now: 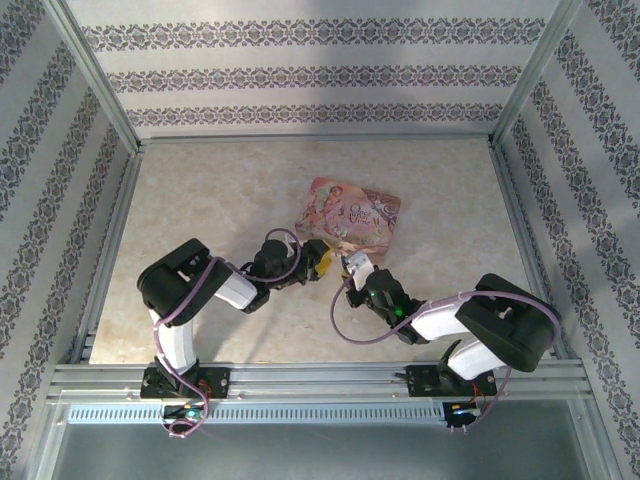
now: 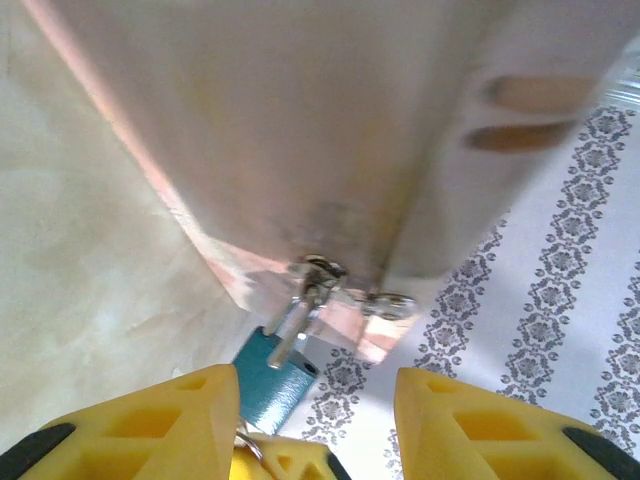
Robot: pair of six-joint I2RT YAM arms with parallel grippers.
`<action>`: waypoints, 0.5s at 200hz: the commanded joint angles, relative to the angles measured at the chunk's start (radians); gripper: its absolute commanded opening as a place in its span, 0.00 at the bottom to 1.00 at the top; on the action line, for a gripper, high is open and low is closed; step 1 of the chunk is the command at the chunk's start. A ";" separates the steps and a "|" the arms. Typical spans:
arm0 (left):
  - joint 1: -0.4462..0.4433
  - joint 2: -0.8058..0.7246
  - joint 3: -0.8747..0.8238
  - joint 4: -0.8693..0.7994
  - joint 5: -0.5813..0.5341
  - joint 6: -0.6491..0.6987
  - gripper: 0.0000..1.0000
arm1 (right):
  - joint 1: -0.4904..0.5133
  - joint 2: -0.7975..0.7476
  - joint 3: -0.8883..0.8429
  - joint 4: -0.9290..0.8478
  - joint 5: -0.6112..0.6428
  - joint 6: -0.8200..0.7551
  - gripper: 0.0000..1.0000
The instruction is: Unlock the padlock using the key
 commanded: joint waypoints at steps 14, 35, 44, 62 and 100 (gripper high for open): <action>0.047 -0.114 -0.029 -0.143 -0.017 0.111 0.45 | -0.081 -0.055 -0.039 0.017 -0.157 0.144 0.00; 0.074 -0.187 -0.033 -0.247 -0.024 0.176 0.45 | -0.155 -0.073 -0.048 0.018 -0.301 0.204 0.00; 0.087 -0.222 -0.028 -0.306 -0.026 0.212 0.45 | -0.175 -0.077 -0.049 0.015 -0.341 0.214 0.00; 0.112 -0.300 -0.013 -0.457 -0.036 0.294 0.45 | -0.217 -0.079 -0.061 0.020 -0.399 0.236 0.00; 0.155 -0.481 0.042 -0.790 -0.107 0.482 0.49 | -0.311 -0.046 -0.076 0.065 -0.541 0.309 0.00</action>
